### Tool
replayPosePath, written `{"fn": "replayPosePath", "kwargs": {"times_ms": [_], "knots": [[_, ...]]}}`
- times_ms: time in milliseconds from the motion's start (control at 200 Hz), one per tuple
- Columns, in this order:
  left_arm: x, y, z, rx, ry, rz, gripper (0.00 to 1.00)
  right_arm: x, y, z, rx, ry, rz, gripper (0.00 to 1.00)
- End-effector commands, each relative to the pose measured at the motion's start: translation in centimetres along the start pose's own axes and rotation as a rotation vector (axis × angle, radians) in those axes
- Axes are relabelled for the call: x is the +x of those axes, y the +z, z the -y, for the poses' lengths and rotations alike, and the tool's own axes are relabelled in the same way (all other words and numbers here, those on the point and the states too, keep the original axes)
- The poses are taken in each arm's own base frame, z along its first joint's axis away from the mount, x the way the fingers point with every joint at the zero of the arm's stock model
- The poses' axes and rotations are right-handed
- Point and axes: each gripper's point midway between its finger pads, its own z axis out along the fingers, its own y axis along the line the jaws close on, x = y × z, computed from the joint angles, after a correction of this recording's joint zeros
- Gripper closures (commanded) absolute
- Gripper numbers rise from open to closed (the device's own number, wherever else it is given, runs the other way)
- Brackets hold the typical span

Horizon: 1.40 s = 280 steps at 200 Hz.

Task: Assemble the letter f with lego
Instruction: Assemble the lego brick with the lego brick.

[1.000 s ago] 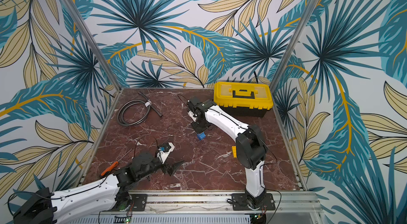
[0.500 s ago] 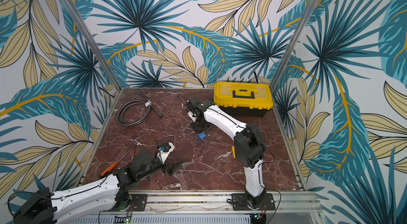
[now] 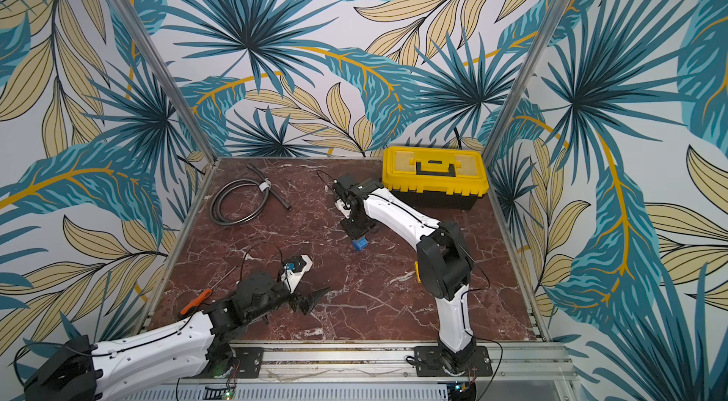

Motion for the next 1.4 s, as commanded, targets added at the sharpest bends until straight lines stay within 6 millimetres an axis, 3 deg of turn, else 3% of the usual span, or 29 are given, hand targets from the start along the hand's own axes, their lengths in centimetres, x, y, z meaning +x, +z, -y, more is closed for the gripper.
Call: {"fn": "replayPosePath", "kwargs": {"times_ms": [0,821,1086,1397], "knots": [[0.2,0.0,0.0,-0.002,0.001,0.0,0.01,2.2,1.7,-0.5,-0.008,-0.01,-0.111,0.7],[0.3,0.1,0.0,0.001,-0.004,-0.005,0.01,5.1,5.5,-0.1,0.037,0.014,-0.176,0.76],[0.2,0.2,0.1,0.005,-0.003,-0.004,0.01,2.8,3.6,0.2,0.043,0.059,-0.065,0.74],[0.0,0.2,0.2,0.01,-0.007,-0.001,0.01,0.8,1.0,0.8,0.065,0.078,0.025,0.64]]}}
